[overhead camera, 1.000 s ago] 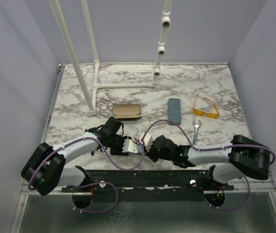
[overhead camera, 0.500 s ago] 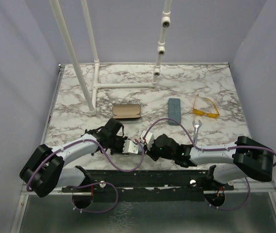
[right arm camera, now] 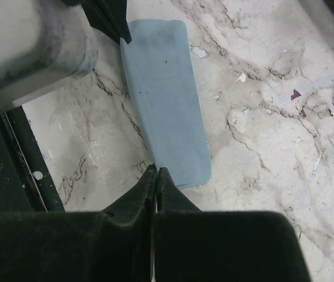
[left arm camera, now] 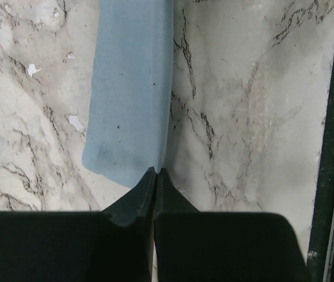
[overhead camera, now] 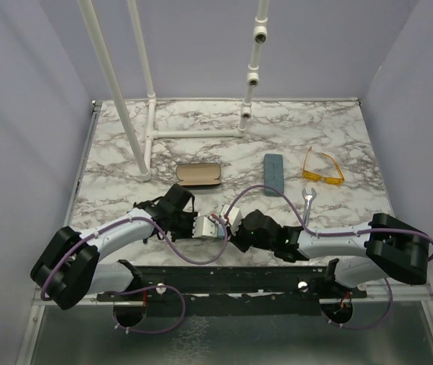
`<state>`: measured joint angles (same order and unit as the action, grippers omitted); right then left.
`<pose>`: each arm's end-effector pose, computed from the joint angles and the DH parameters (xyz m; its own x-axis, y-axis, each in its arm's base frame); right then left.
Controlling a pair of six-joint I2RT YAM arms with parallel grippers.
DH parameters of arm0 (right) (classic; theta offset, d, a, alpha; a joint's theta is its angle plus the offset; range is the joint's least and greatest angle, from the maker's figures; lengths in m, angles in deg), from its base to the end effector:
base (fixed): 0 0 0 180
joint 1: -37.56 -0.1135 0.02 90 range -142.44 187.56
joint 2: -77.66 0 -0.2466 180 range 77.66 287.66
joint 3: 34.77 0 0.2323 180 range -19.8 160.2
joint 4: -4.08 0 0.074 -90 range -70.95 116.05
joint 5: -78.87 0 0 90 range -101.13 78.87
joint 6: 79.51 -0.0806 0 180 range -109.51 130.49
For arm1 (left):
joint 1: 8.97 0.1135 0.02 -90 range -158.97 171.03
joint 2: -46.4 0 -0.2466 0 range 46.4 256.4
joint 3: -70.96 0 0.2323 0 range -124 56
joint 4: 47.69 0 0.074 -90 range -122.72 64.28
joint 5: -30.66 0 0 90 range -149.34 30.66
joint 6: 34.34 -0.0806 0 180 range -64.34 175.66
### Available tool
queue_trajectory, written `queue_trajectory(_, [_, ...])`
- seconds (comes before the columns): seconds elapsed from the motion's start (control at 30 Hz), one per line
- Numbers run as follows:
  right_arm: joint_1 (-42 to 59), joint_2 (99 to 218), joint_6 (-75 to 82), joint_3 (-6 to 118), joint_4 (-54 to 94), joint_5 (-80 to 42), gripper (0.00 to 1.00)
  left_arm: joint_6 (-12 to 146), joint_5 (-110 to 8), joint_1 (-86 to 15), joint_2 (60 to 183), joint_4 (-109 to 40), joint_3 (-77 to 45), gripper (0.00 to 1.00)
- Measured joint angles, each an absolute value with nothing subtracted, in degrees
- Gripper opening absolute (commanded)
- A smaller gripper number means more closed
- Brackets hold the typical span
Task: Organize the sunglasses
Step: Pick up the glasses cleaning cloth from the center of the board, then place the glasses cleaning cloth in the sunglasses case.
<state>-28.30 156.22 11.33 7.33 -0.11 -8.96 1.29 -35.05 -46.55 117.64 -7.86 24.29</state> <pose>0.1208 0.2621 0.1346 -0.2052 -0.4936 -0.8452 -0.9019 0.4307 -0.0326 0.1507 -0.1578 0.1174 0.1500 0.8194 -0.5532 0.9868 -0.0894 0.1351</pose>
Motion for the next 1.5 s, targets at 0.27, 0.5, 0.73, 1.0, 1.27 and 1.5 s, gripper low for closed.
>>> queue_trajectory(0.27, [-27.0, 155.8, 11.6, 8.9, -0.1, -8.9, 0.0, 3.7, -36.9, -46.6, 117.6, -0.6, 18.4, 0.0])
queue_trajectory(0.5, [-24.8, 155.4, 12.9, 11.7, -0.8, -9.0, 0.0, 5.7, -40.2, -46.3, 117.6, 5.5, 11.8, 0.0])
queue_trajectory(0.73, [-19.7, 155.5, 16.0, 15.1, -0.9, -11.3, 0.0, 6.2, -46.3, -46.1, 117.7, 7.9, 5.9, 0.0])
queue_trajectory(1.0, [-12.9, 159.9, 19.6, 22.5, -1.5, -15.4, 0.0, 5.6, -51.8, -44.3, 121.1, 8.6, -2.7, 0.0])
queue_trajectory(1.27, [-6.3, 169.2, 22.3, 30.6, -3.3, -20.4, 0.0, 3.1, -54.6, -39.2, 128.4, 6.7, -9.1, 0.0])
queue_trajectory(1.5, [-1.9, 177.8, 24.2, 37.6, -3.1, -24.6, 0.0, 1.9, -55.9, -35.9, 135.8, 3.8, -13.4, 0.0])
